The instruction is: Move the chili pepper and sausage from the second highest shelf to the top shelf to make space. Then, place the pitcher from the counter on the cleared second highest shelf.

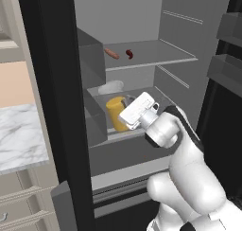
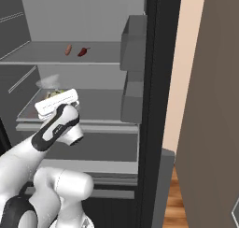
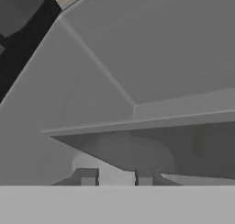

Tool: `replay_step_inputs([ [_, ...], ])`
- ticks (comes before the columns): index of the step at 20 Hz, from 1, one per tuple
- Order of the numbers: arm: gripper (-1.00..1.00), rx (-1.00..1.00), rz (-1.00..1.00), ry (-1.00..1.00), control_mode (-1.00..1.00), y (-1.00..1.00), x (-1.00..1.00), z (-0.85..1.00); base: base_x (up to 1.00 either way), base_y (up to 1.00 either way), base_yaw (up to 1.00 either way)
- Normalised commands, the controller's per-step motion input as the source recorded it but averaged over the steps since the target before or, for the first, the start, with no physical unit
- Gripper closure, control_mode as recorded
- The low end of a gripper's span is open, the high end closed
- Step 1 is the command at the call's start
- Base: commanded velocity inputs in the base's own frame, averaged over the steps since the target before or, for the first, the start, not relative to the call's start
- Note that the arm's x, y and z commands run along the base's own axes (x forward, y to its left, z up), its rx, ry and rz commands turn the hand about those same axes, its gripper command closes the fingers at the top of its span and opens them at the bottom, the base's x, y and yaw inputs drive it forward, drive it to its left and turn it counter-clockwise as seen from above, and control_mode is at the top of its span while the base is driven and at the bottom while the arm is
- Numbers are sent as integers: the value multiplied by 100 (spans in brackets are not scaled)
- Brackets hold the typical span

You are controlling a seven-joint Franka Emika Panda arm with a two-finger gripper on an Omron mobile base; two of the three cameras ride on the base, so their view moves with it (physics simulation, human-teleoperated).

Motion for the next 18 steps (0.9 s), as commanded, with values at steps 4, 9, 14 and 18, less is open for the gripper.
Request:
replay_step_inputs([
  [4,100,23,-11,-2,-100,0,34,0,0,0,0],
  [9,100,24,-10,-2,-100,0,37,0,0,0,0],
  [14,100,22,-10,-2,-100,0,42,0,0,0,0],
  [18,100,19,-11,-1,-100,1,47,0,0,0,0],
])
